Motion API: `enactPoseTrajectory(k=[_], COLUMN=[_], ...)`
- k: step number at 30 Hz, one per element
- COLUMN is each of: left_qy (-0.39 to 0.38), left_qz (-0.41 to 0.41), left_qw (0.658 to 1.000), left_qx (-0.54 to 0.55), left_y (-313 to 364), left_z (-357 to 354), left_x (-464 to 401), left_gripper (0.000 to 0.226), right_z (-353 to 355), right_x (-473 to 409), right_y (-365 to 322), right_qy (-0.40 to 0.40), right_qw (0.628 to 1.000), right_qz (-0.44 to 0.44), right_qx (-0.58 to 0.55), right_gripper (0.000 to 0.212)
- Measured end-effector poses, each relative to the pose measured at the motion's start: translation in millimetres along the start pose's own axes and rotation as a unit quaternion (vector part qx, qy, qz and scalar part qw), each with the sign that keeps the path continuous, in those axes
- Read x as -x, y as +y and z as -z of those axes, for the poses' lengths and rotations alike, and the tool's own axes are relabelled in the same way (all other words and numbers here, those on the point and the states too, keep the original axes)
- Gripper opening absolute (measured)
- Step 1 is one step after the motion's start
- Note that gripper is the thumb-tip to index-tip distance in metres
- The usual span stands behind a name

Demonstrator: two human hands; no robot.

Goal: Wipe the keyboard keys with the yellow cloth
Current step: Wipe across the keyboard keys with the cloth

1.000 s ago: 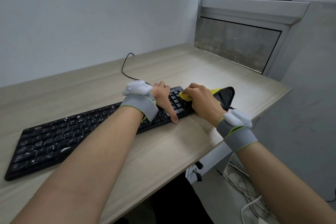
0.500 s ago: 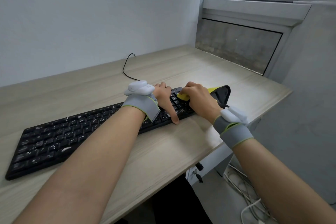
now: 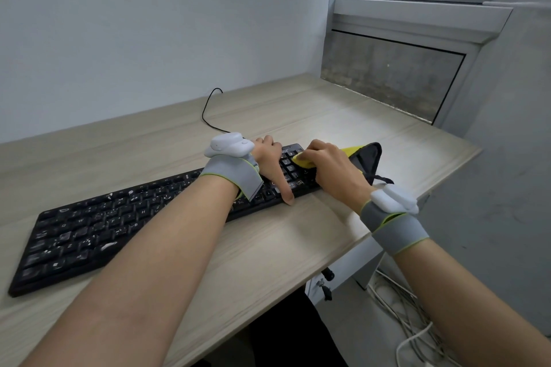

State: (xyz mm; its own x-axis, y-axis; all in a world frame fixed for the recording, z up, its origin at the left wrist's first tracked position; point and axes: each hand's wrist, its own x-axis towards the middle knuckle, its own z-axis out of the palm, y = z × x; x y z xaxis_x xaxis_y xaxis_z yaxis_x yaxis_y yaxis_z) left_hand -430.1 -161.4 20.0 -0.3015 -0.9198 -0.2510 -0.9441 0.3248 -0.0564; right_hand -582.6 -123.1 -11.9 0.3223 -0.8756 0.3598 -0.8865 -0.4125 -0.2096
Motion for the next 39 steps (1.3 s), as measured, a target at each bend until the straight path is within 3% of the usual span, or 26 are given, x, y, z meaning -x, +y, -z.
enactPoseTrajectory(k=[8, 17, 22, 30, 39], left_qy=[-0.007, -0.009, -0.005, -0.007, 0.000], left_qz=[0.000, -0.005, -0.008, -0.010, -0.008], left_qw=[1.000, 1.000, 1.000, 1.000, 1.000], left_qx=[-0.008, -0.006, -0.005, 0.002, 0.020], left_y=[0, -2, -1, -2, -2], left_z=[1, -1, -1, -1, -3], left_x=[-1, -2, -1, 0, 0], left_gripper=[0.120, 0.122, 0.122, 0.121, 0.119], right_z=[-3, -3, -4, -7, -3], right_x=[-24, -15, -23, -9, -30], right_y=[2, 2, 0, 0, -9], right_qy=[0.029, 0.000, 0.019, 0.008, 0.006], right_qw=[0.996, 1.000, 0.999, 1.000, 0.999], right_qz=[-0.083, -0.009, -0.043, -0.004, -0.034], right_qx=[-0.014, -0.022, -0.011, -0.030, -0.018], right_gripper=[0.046, 0.050, 0.046, 0.048, 0.046])
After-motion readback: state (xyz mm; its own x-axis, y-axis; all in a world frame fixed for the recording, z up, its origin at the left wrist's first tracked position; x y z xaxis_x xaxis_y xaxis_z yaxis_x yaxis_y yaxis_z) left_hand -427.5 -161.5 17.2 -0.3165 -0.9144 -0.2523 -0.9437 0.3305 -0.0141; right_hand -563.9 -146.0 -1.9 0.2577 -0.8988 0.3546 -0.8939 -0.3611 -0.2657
